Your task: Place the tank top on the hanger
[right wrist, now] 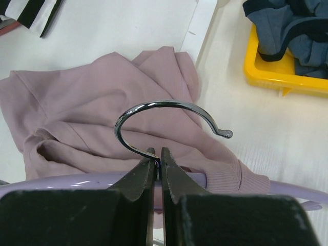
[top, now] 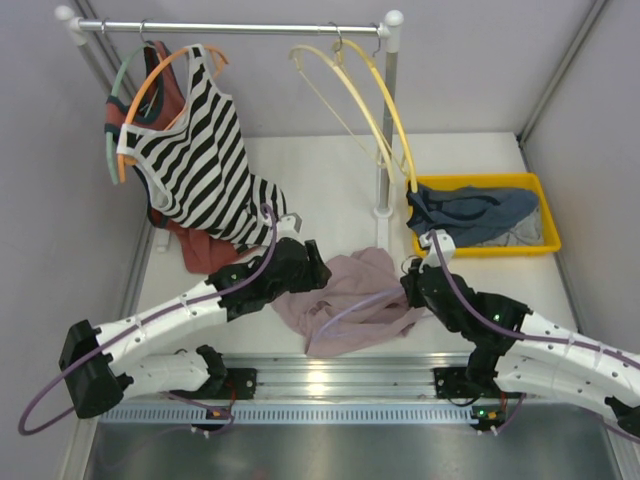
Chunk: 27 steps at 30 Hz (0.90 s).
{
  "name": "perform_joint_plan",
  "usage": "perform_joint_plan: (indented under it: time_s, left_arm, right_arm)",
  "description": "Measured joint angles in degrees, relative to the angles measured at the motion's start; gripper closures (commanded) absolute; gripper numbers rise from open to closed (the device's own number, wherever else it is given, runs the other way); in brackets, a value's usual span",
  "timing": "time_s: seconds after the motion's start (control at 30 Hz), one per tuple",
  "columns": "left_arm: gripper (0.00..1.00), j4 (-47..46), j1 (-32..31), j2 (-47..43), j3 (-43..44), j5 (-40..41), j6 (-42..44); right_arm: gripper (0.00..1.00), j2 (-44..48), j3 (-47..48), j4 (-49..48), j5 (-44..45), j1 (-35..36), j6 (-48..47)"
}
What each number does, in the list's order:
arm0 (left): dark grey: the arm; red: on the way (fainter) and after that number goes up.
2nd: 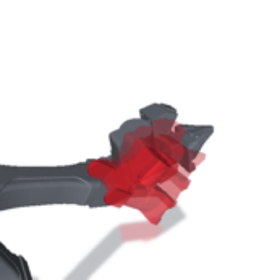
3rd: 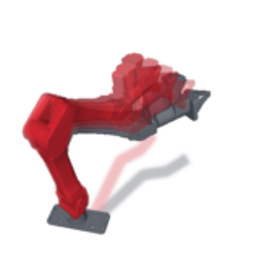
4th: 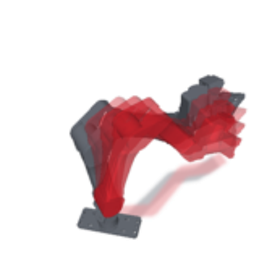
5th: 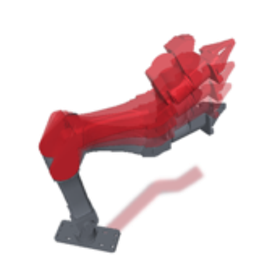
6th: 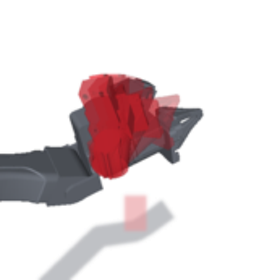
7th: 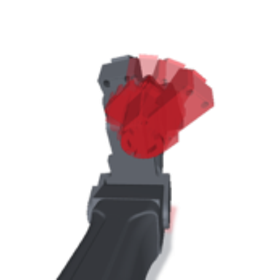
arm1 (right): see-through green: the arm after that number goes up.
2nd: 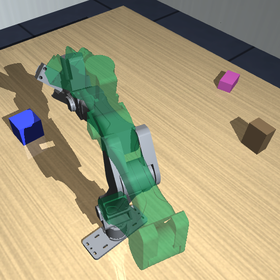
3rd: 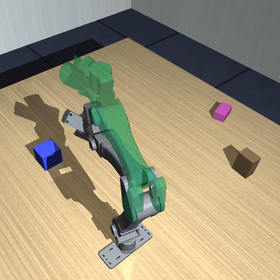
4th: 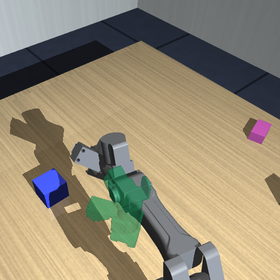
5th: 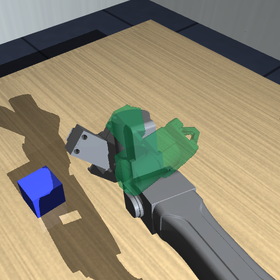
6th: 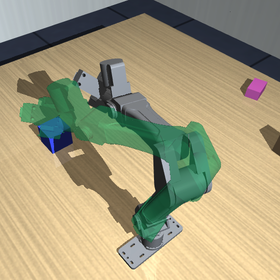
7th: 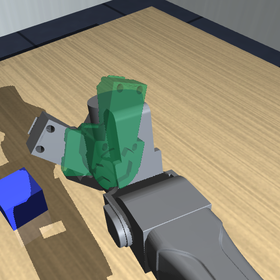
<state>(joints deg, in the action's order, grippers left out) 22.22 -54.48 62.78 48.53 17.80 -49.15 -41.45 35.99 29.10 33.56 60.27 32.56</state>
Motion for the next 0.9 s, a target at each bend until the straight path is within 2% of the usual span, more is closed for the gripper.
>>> perform_joint_plan:
  time_s: [0.27, 0.7, 0.9]
  left_arm:
    - [0.44, 8.3, 0.0, 2.1, -1.1, -7.1, -5.4]
    - [0.52, 8.8, 0.0, 11.3, -1.1, -14.0, -6.3]
    - [0.62, 8.6, -0.3, 12.8, -1.1, -14.8, -6.5]
  right_arm:
    - [1.00, 0.6, -0.1, 0.0, 0.0, 0.0, 0.0]
    - [1.00, 1.4, -1.2, 0.4, 0.0, 0.0, 0.7]
    - [1.00, 1.4, -1.8, 0.5, 0.1, 0.0, 0.8]
